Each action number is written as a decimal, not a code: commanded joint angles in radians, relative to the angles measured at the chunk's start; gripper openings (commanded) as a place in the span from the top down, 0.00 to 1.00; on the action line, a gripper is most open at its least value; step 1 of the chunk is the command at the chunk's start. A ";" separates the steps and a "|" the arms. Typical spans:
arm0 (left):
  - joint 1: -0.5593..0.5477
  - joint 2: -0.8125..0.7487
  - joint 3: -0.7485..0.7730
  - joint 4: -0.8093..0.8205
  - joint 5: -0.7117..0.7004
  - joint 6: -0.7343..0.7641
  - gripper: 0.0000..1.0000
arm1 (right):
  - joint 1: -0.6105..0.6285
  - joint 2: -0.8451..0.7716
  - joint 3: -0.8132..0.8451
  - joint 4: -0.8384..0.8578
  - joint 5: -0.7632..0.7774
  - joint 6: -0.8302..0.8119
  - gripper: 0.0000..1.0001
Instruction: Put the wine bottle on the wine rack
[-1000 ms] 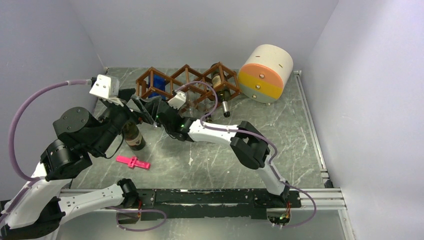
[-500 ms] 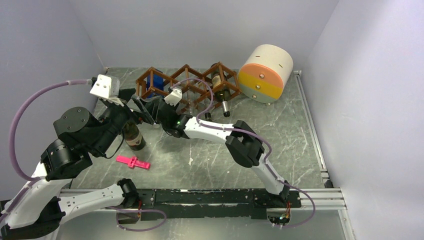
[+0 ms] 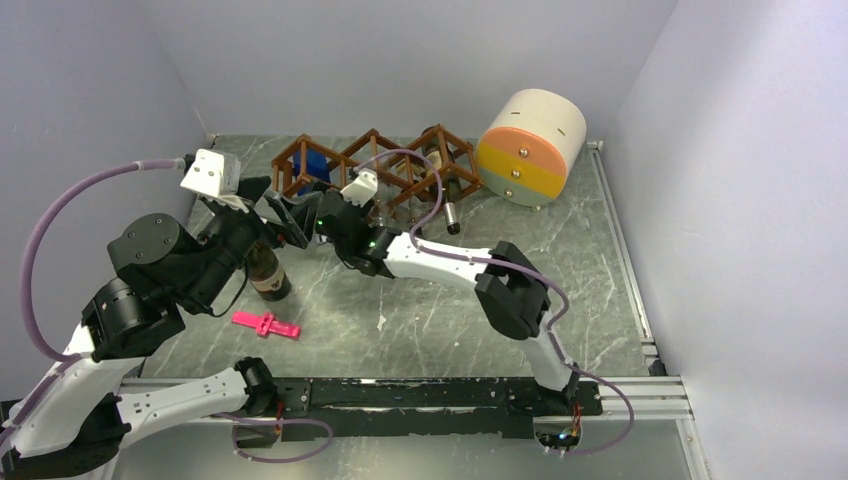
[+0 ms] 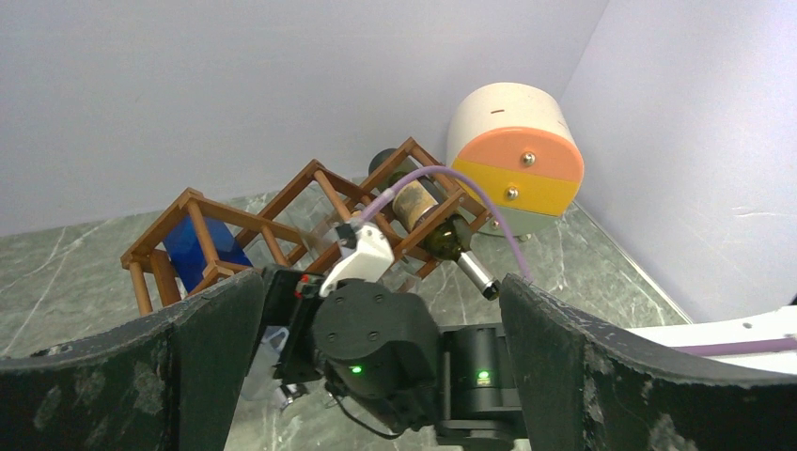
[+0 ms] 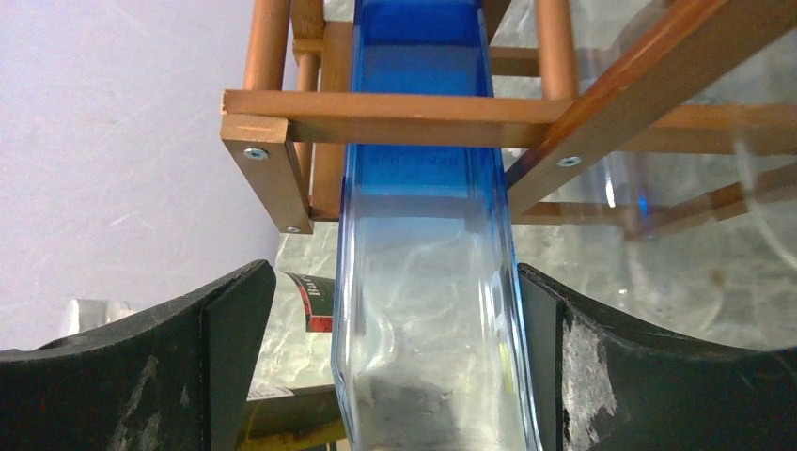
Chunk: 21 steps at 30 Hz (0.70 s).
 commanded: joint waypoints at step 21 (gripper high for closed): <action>0.005 0.006 0.072 0.014 -0.027 0.047 0.01 | 0.007 -0.244 -0.206 0.121 -0.097 -0.241 0.09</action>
